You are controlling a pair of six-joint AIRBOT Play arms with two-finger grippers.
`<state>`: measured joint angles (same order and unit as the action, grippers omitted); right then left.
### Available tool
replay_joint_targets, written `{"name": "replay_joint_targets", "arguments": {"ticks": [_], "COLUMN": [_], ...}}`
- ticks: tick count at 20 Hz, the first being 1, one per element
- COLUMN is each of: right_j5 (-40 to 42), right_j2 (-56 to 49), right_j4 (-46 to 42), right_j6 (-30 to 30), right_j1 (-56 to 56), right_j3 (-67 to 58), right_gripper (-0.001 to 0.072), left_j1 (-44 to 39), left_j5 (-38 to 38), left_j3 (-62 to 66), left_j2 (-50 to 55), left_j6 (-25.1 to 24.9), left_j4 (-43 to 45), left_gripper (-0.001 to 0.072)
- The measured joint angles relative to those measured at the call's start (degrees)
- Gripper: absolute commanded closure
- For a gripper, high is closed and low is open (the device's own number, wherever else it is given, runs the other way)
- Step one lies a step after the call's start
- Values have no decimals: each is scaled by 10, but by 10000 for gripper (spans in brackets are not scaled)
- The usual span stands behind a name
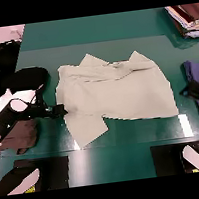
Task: Fold the shirts.
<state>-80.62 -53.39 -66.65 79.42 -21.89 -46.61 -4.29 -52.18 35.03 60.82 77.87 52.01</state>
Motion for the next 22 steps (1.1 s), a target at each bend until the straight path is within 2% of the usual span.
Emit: {"name": "replay_joint_targets", "arguments": {"ticks": [5, 10, 15, 19, 22], "right_j5": [3, 51, 87, 94, 84], "right_j2": [-27, -85, -131, -116, -67], "right_j4": [20, 57, 65, 63, 64], "right_j6": [-1, -5, -4, -4, -4], "right_j1": [-120, -111, -28, 29, 60], "right_j3": [117, 154, 125, 78, 2], "right_gripper": [324, 336, 684, 693, 693], "left_j1": [-2, -2, -2, -3, -3], "left_j5": [-8, -9, -10, -11, -23], "left_j3": [33, 40, 42, 56, 116], "left_j2": [-1, -1, -2, -29, -85], "left_j6": [-2, -3, -3, 2, 18], "left_j4": [-1, -2, -2, 5, 31], "left_gripper": [681, 681, 683, 682, 682]}}
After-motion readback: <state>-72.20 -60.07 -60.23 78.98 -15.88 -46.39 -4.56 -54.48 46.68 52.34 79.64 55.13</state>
